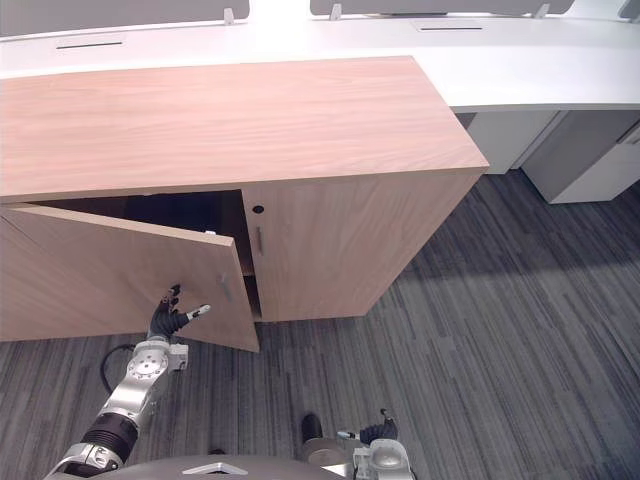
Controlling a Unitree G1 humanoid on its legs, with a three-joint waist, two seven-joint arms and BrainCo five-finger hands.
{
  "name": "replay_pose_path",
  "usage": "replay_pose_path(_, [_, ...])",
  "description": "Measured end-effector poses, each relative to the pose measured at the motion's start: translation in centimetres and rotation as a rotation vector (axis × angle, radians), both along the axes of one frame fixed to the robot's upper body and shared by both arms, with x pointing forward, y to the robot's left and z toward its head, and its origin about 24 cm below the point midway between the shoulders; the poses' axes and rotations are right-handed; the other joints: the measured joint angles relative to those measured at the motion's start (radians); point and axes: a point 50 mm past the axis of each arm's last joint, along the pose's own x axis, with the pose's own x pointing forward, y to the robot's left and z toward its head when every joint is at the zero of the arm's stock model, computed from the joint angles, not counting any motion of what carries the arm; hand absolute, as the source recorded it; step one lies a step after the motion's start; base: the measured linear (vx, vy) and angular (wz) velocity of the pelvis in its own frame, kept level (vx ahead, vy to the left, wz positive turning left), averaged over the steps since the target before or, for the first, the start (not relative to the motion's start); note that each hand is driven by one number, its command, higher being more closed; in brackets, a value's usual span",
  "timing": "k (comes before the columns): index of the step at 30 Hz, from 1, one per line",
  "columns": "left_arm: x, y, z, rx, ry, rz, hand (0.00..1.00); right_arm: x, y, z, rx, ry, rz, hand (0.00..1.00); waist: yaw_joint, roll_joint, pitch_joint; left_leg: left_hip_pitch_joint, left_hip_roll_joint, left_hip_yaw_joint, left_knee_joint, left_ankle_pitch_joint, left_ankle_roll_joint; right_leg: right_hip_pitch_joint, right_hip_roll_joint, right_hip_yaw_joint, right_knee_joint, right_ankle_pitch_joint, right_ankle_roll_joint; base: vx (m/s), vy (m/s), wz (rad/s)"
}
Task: Walk over to the cabinet, pick up the folder, carry it to the office cabinet, place the folder inside the office cabinet, then close the office cabinet door
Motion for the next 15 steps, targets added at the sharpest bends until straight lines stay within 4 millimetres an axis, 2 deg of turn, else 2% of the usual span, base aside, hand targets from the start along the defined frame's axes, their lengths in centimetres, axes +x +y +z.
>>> replay_pose_path(6, [-1.7, 0.0, -1.6, -0.016, 0.077, -0.026, 0.0, -0.8, -0.2, -0.3, 0.005, 0.023, -0.025, 0.0, -0.006, 0.002, -0.012, 0.0, 0.0, -0.004, 0.0, 0.001, 0.001, 0.003, 0.002, -0.004, -0.003, 0.0, 0.0, -0.02, -0.007, 0.0])
replay_pose_path(10, [-4.8, 0.6, -4.2, -0.041, 0.215, -0.03, 0.0, -1.3, -0.2, -0.5, 0.019, 0.038, -0.056, 0.0, 0.005, -0.001, -0.013, -0.002, 0.002, -0.011, 0.018, -0.005, -0.001, 0.014, 0.002, -0.009, -0.006, 0.0, 0.0, -0.01, -0.017, 0.06])
replay_pose_path(12, [-7.0, 1.3, -5.7, -0.049, 0.306, -0.008, 0.0, -1.4, -0.2, -0.6, 0.02, 0.046, -0.058, 0.0, 0.02, -0.005, -0.013, -0.04, 0.014, -0.031, 0.126, -0.058, 0.002, 0.03, -0.001, -0.016, -0.003, 0.0, 0.0, -0.03, -0.008, 0.14])
replay_pose_path(14, [-9.1, 2.2, -7.0, -0.057, 0.388, 0.042, 0.0, -1.5, -0.3, -0.6, 0.019, 0.048, -0.058, 0.0, 0.035, -0.007, -0.015, -0.061, 0.013, -0.079, 0.181, -0.071, 0.005, 0.042, 0.0, -0.026, 0.001, 0.0, 0.001, -0.05, -0.032, 0.18])
replay_pose_path(15, [-9.3, 2.4, -7.1, -0.058, 0.4, 0.053, 0.0, -1.5, -0.3, -0.6, 0.019, 0.049, -0.057, 0.0, 0.039, -0.007, -0.015, -0.065, 0.012, -0.091, 0.184, -0.071, 0.005, 0.04, -0.001, -0.026, 0.003, 0.0, 0.001, -0.08, -0.041, 0.24])
